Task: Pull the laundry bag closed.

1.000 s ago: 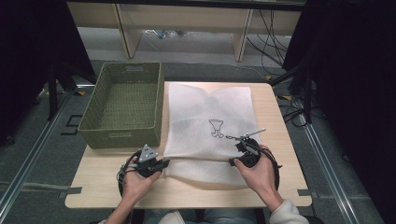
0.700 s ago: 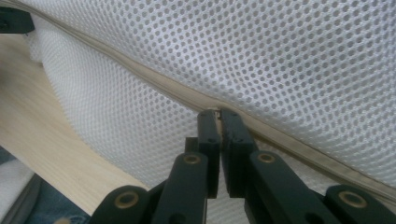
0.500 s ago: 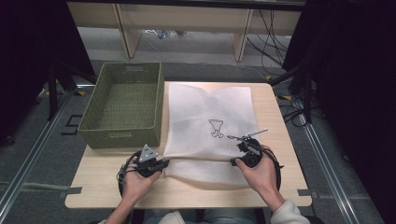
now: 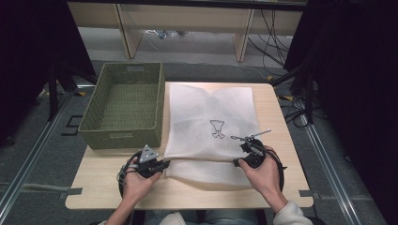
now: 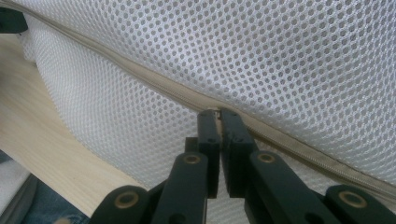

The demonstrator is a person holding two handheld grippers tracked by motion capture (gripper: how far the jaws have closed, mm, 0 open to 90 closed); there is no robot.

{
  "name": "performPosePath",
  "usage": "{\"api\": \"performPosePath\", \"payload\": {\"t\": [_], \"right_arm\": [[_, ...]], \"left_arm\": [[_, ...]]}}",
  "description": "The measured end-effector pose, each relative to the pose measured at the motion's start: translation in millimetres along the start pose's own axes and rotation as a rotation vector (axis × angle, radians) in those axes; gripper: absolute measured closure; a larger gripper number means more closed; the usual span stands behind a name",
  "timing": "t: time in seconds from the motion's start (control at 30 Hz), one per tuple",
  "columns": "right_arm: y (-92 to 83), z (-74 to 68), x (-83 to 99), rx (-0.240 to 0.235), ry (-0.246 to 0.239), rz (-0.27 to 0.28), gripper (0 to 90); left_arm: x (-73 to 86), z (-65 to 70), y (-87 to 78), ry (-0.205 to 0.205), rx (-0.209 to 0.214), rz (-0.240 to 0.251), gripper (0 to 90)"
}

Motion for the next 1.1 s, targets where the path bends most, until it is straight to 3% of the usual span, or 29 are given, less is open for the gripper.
{"api": "performPosePath", "payload": {"t": [0.03,0.07,0.17,0.37,0.4,0.7,0.77,0.8,1.1], "right_arm": [[-0.1,0.0,0.0,-0.002,-0.004,0.003,88.4],[0.4,-0.1,0.1,0.001,-0.004,-0.004,88.4],[0.3,0.6,0.0,-0.011,0.001,-0.006,88.4],[0.6,1.8,0.6,0.000,-0.001,0.002,88.4],[-0.3,1.1,1.0,0.002,0.019,-0.005,88.4],[-0.4,3.8,1.6,-0.005,-0.008,0.005,88.4],[-1.9,4.4,2.2,-0.015,-0.004,0.005,88.4],[-0.9,4.3,2.1,0.003,0.017,-0.001,88.4],[-1.9,6.3,2.8,0.001,0.012,0.008,88.4]], "left_arm": [[-0.5,1.2,1.1,-0.014,0.001,0.014,84.5],[0.1,-0.1,0.0,0.001,-0.001,0.000,84.5],[-0.6,0.9,1.0,-0.010,-0.001,0.014,84.5],[0.1,-0.4,-0.1,0.002,-0.001,-0.002,84.5],[0.1,-0.3,0.0,0.001,-0.001,-0.002,84.5],[0.0,-0.8,-0.1,0.003,-0.003,-0.002,84.5],[0.0,-0.6,-0.3,0.001,0.000,-0.004,84.5],[0.0,-0.8,-0.2,0.004,-0.002,-0.002,84.5],[-0.1,-0.7,-0.4,0.001,0.001,-0.004,84.5]]}}
Point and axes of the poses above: each handheld gripper's, and its own axes: y roughly forward along the jaws, x roughly out of its underside, z roughly to its right, the point moved 5 cm from there along y, roughly forward along the jaws, and after that the axes turned 3 degrees about x, right-handed, at the moved point
